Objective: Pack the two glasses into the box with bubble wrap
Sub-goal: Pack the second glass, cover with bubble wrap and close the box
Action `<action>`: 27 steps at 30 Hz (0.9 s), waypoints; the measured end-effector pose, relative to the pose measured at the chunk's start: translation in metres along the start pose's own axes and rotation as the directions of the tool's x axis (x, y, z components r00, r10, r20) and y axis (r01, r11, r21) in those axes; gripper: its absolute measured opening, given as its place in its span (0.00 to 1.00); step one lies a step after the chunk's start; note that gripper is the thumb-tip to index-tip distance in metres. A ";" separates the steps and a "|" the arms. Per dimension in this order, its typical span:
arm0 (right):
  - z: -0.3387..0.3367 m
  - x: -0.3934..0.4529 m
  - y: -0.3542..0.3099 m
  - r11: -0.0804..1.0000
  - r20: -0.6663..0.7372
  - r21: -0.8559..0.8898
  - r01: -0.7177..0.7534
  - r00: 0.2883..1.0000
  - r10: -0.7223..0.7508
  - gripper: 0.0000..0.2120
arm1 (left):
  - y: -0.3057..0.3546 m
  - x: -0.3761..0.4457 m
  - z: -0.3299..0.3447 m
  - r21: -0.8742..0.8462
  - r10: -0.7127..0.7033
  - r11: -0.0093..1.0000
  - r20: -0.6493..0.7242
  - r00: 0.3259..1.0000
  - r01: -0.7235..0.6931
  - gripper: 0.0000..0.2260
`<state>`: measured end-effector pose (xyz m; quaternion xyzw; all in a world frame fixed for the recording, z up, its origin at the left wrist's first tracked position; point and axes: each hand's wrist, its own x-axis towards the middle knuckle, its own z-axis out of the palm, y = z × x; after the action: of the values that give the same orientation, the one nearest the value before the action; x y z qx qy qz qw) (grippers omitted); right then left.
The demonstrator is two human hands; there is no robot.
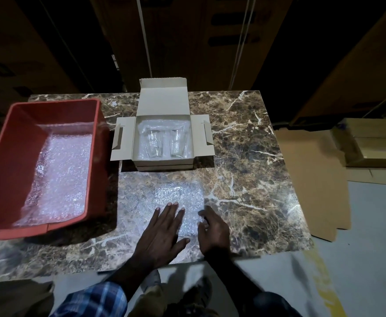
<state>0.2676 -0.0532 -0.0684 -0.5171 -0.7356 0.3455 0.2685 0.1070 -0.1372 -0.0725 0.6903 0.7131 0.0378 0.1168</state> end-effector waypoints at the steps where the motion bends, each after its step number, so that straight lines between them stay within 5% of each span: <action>1: -0.002 0.003 -0.003 0.997 0.007 0.038 -0.073 0.997 0.073 0.14 | 0.001 0.000 -0.001 0.007 -0.009 1.000 -0.015 1.000 0.009 0.34; 9: -0.031 0.029 -0.026 0.968 0.112 0.081 -0.239 0.967 0.230 0.16 | 0.010 0.005 -0.016 0.110 0.001 0.994 -0.233 0.973 0.025 0.25; 14: -0.046 0.043 -0.050 0.941 0.260 0.154 -0.301 0.931 0.256 0.09 | 0.007 0.014 -0.036 0.035 0.013 0.999 -0.374 0.927 0.000 0.24; 18: -0.058 0.043 -0.055 0.996 0.381 0.018 0.089 0.920 -0.089 0.30 | -0.001 0.029 -0.071 -0.034 -0.061 0.998 -0.382 0.922 0.052 0.20; 21: -0.057 0.053 -0.064 0.890 0.268 -0.178 0.419 0.891 -0.366 0.25 | -0.019 0.046 -0.096 -0.139 -0.148 0.984 -0.266 0.952 0.115 0.21; 23: -0.055 0.071 -0.076 0.857 0.163 -0.243 0.454 0.890 -0.426 0.16 | -0.027 0.055 -0.121 -0.240 -0.183 0.961 -0.190 0.965 0.135 0.21; 27: -0.061 0.116 -0.121 0.859 0.084 -0.278 0.429 0.902 -0.423 0.10 | -0.043 0.074 -0.176 -0.351 -0.226 0.929 -0.284 0.932 0.118 0.21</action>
<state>0.2071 0.0438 0.0688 -0.3720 -0.8769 0.1711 0.2518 0.0254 -0.0468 0.0808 0.5799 0.7646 0.2564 0.1158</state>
